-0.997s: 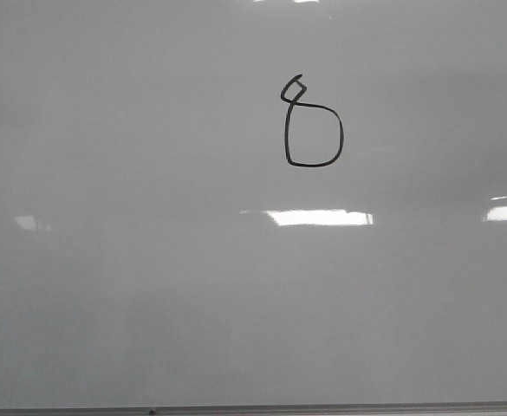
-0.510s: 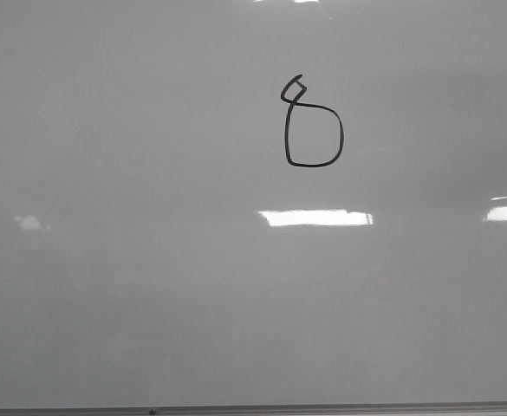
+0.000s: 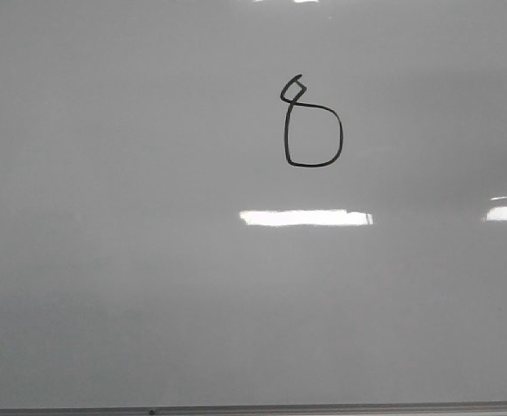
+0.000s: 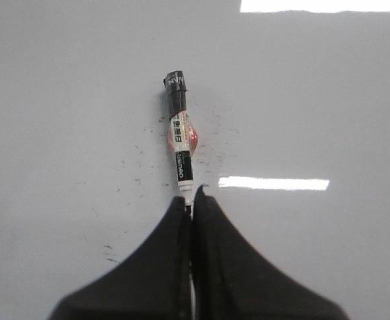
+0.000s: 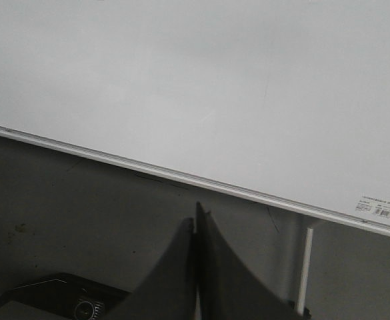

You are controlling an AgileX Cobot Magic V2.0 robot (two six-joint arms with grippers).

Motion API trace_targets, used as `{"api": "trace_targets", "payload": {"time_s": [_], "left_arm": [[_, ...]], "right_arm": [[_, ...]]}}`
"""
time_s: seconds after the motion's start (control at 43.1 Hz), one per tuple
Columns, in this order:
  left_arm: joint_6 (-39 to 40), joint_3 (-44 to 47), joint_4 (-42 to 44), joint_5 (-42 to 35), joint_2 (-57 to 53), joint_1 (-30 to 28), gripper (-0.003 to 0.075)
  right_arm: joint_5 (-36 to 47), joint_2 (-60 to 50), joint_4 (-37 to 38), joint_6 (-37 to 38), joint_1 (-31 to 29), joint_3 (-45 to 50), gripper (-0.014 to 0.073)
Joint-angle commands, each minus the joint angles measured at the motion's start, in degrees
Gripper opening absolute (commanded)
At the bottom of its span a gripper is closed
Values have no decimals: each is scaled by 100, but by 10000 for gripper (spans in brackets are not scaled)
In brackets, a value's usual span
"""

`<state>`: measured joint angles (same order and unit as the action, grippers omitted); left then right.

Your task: Write number 8 on whiteboard

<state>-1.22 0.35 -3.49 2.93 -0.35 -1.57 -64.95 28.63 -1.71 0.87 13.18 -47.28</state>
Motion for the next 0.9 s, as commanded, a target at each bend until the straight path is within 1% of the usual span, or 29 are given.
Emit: {"api": "trace_targets", "payload": {"time_s": [0.0, 0.116, 0.881], "left_arm": [[-13, 70, -72, -766, -75, 49, -21], [-13, 85, -62, -818, -87, 202, -21], [-13, 85, -62, -818, -77, 202, -20]], "right_arm": [[315, 33, 49, -4, -34, -139, -108], [315, 33, 49, -4, -34, -139, -108], [309, 33, 49, -4, -34, -139, -108]]}}
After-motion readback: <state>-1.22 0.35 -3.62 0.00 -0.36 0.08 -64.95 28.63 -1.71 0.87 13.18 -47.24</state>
